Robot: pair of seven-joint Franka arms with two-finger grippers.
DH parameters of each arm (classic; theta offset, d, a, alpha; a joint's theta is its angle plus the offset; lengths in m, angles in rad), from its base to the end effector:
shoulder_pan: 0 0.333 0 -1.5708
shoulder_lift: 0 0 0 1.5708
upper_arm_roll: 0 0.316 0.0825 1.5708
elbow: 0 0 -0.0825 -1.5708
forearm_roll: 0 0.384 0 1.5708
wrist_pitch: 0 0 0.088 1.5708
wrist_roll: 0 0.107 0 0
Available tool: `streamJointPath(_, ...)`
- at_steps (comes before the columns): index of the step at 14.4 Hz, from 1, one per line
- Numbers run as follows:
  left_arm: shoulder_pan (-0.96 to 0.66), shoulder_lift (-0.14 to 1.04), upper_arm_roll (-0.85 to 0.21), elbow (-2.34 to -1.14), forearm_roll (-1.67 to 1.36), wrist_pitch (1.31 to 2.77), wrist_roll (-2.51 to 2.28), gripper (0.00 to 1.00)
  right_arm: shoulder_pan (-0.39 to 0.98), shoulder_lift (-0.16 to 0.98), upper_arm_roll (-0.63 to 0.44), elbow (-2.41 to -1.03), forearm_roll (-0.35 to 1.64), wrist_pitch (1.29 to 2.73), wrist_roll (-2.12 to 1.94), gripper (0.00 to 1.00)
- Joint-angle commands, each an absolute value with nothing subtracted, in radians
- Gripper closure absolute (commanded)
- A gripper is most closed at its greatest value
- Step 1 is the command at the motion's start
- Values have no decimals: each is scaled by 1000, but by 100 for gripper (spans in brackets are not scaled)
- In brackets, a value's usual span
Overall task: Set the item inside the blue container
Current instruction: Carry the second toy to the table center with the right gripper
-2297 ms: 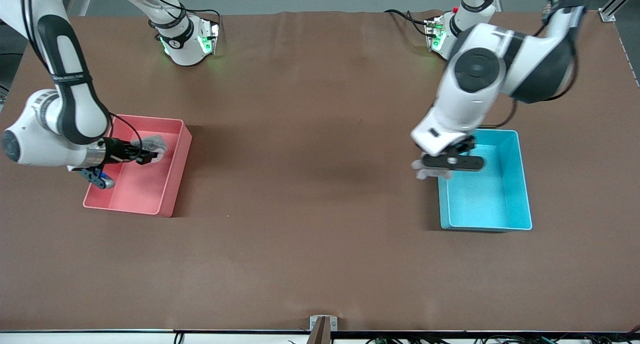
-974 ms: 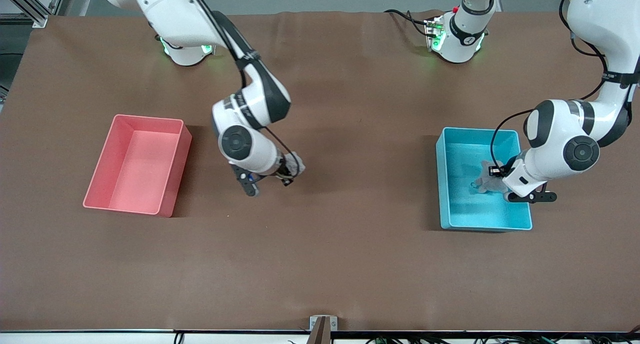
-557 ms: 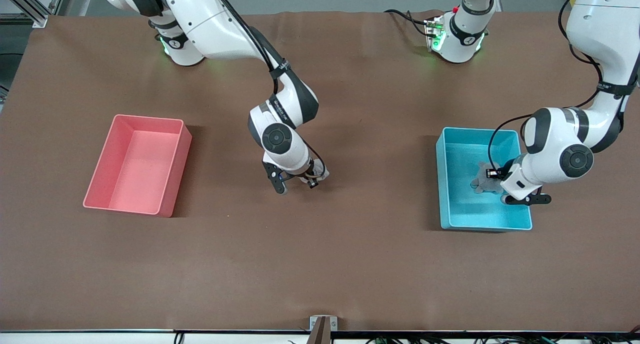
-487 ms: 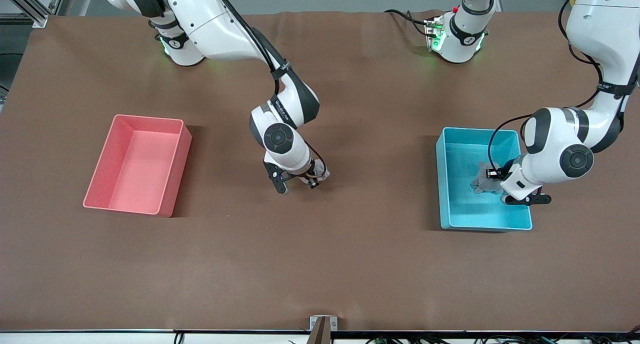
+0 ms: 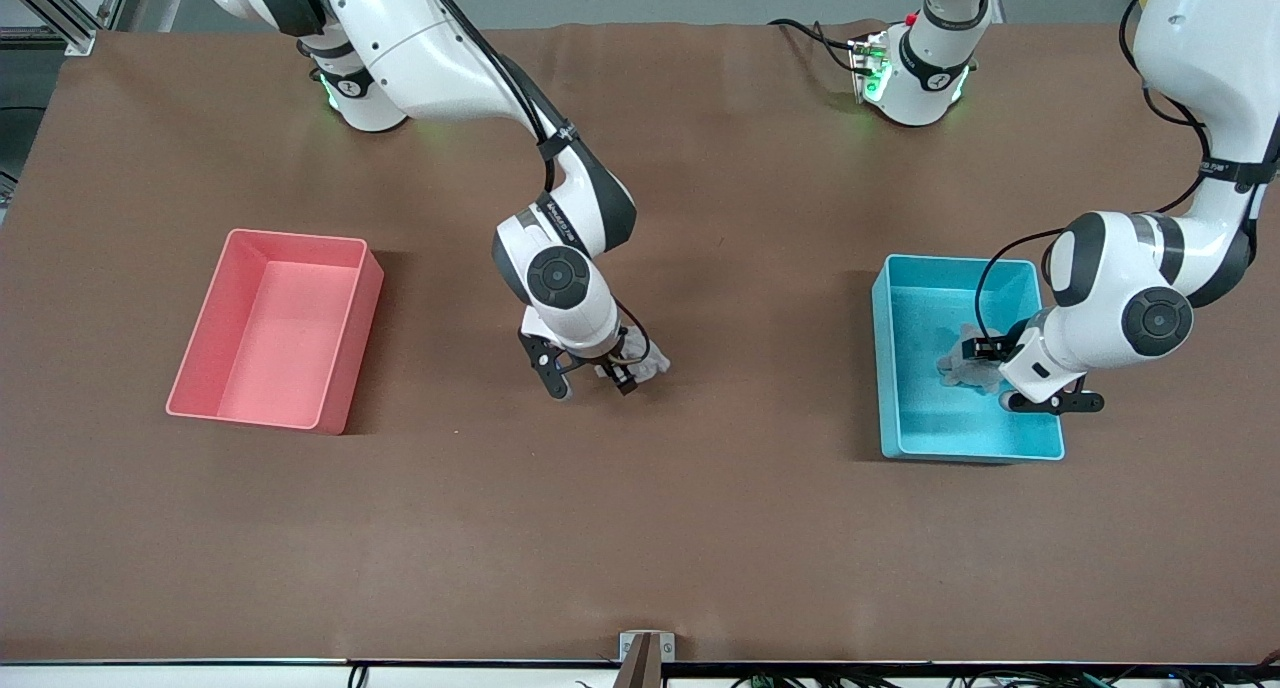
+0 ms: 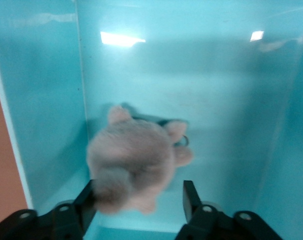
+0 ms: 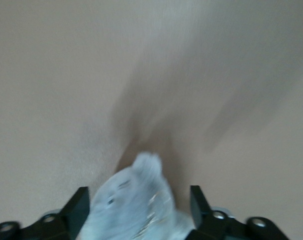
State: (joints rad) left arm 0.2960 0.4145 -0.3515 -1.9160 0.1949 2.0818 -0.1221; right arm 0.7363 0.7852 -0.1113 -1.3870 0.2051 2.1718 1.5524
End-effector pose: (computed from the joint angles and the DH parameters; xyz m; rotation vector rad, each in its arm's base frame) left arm 0.5989 -0.0153 0.2725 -3.0871 0.0550 0.3321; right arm 0.5803 0.4491 0.2445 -2.7057 1.4967 0.1204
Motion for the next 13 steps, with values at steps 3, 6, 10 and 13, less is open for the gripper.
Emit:
streamJointPath(3,287,387,-497,-1757,179,1829,-276,0,585,691,-100,-1278,189,1852,1248,0)
streamJointPath(6,282,394,-615,-1747,179,1827,-426,0,465,612,-100,-1289,187,1699,937,0)
streamJointPath(10,191,478,-718,-1649,179,1832,-690,0,301,549,-101,-1295,181,1583,575,0)
streamJointPath(13,60,550,-718,-1589,179,1876,-892,0,180,497,-101,-1322,115,1510,300,0)
